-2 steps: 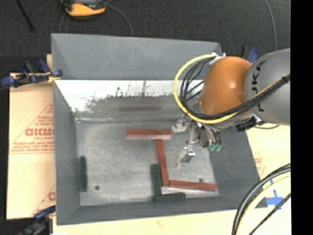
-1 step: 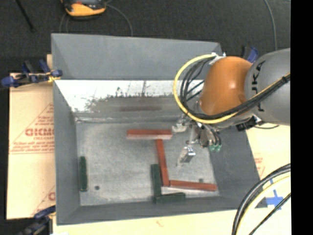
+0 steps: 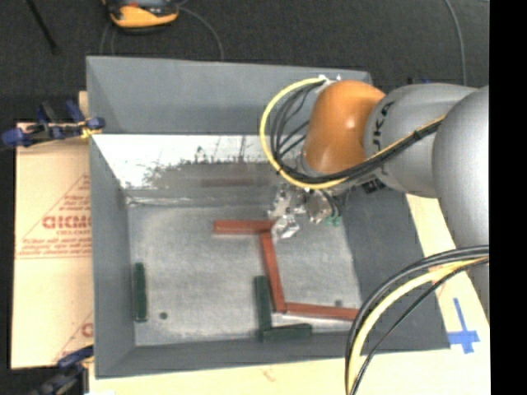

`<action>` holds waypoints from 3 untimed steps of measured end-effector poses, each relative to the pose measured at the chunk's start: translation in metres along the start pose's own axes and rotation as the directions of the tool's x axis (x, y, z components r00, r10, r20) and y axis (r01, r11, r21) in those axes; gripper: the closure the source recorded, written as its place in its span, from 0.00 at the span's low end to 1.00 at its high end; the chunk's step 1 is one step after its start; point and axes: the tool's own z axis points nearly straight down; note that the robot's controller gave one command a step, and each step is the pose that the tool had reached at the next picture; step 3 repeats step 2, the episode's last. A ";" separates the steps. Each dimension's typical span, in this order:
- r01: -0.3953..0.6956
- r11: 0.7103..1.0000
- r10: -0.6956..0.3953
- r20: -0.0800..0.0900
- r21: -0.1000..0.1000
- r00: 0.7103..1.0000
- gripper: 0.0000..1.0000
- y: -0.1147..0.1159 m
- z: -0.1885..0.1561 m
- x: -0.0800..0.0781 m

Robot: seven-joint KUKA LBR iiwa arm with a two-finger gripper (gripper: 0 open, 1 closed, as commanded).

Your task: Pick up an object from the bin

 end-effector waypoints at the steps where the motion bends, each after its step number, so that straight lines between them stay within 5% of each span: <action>1: 0.000 1.000 0.000 0.000 0.000 1.000 1.00 0.000 0.000 0.000; 2: 0.026 1.000 -0.026 0.009 0.002 1.000 1.00 0.037 -0.172 0.004; 3: 0.026 1.000 -0.026 0.009 0.002 1.000 1.00 0.037 -0.172 0.004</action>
Offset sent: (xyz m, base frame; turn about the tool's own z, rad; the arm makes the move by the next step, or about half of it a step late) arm -0.0102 0.0376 0.1676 -0.0235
